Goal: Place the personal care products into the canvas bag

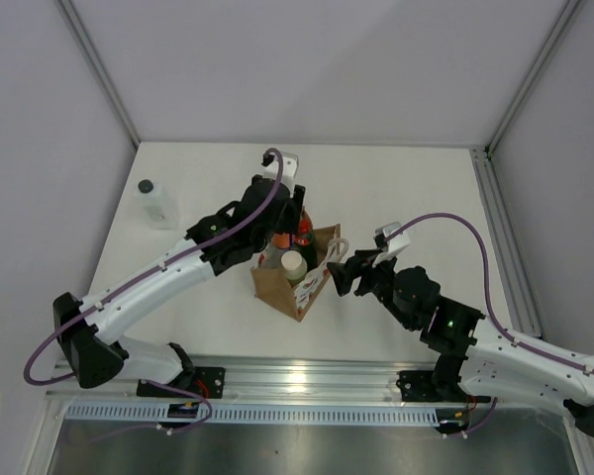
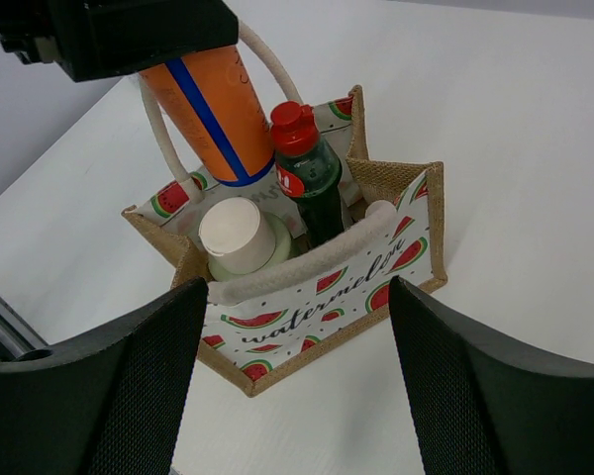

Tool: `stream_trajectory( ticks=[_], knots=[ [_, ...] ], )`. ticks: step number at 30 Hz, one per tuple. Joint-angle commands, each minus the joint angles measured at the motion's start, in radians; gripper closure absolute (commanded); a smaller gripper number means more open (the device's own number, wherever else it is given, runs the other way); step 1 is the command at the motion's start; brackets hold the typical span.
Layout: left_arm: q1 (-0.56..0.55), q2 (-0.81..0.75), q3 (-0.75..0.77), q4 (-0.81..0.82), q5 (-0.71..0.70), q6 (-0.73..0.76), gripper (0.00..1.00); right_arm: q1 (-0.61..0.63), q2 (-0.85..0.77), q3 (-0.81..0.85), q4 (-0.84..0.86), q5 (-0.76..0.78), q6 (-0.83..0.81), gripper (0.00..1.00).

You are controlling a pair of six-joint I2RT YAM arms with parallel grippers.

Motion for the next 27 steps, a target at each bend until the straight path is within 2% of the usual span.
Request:
stream_trajectory(
  ticks=[1,14,23,26,27],
  knots=[
    [-0.006,0.001,0.025,0.121,-0.103,0.049,0.99,0.004,-0.005,0.024,0.024,0.026,-0.009,0.22],
    [-0.006,0.058,-0.111,0.184,-0.124,0.059,0.99,0.004,0.02,0.027,0.026,0.021,-0.011,0.22],
    [0.003,0.062,-0.215,0.262,-0.011,-0.004,0.99,0.004,0.014,0.027,0.026,0.015,-0.009,0.22],
    [0.005,0.059,-0.246,0.284,-0.006,-0.015,0.94,0.004,0.012,0.028,0.024,0.015,-0.009,0.22],
    [0.005,0.059,-0.261,0.287,-0.012,-0.017,0.89,0.004,0.012,0.028,0.024,0.012,-0.009,0.22]
  ],
)
